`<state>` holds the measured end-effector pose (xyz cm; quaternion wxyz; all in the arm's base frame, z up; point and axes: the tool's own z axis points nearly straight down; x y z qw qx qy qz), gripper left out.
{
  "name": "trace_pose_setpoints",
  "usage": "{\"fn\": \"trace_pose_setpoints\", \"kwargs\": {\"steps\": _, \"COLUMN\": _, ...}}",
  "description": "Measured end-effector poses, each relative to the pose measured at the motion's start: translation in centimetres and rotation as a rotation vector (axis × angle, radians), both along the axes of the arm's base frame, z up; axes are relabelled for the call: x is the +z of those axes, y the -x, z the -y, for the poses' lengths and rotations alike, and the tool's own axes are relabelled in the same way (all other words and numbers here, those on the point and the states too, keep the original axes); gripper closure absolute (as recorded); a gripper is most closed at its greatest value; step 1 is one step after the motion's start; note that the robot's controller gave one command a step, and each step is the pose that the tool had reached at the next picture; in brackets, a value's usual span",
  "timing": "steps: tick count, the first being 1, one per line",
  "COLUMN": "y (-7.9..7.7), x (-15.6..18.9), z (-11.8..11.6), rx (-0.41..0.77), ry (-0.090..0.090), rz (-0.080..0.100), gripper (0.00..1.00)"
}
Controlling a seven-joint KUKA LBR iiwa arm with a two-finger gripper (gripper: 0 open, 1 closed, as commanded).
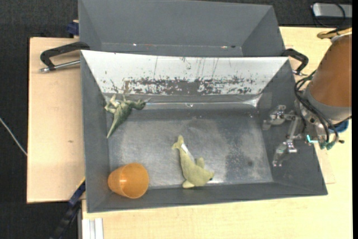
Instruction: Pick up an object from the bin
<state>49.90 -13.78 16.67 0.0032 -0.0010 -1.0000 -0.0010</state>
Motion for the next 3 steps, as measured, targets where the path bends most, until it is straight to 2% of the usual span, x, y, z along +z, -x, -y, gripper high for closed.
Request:
{"fn": "trace_pose_setpoints", "kwargs": {"steps": 1, "y": -0.7, "x": -1.5, "z": -8.0, "rx": 0.194, "ry": -0.002, "rz": 0.006, "gripper": 0.00}}
{"fn": "trace_pose_setpoints", "kwargs": {"steps": 2, "y": 0.6, "x": -2.2, "z": -18.4, "rx": 0.189, "ry": -0.004, "rz": 0.006, "gripper": 0.00}}
{"fn": "trace_pose_setpoints", "kwargs": {"steps": 3, "y": -0.6, "x": -9.3, "z": -21.3, "rx": 0.408, "ry": 0.001, "rz": 0.008, "gripper": 0.00}}
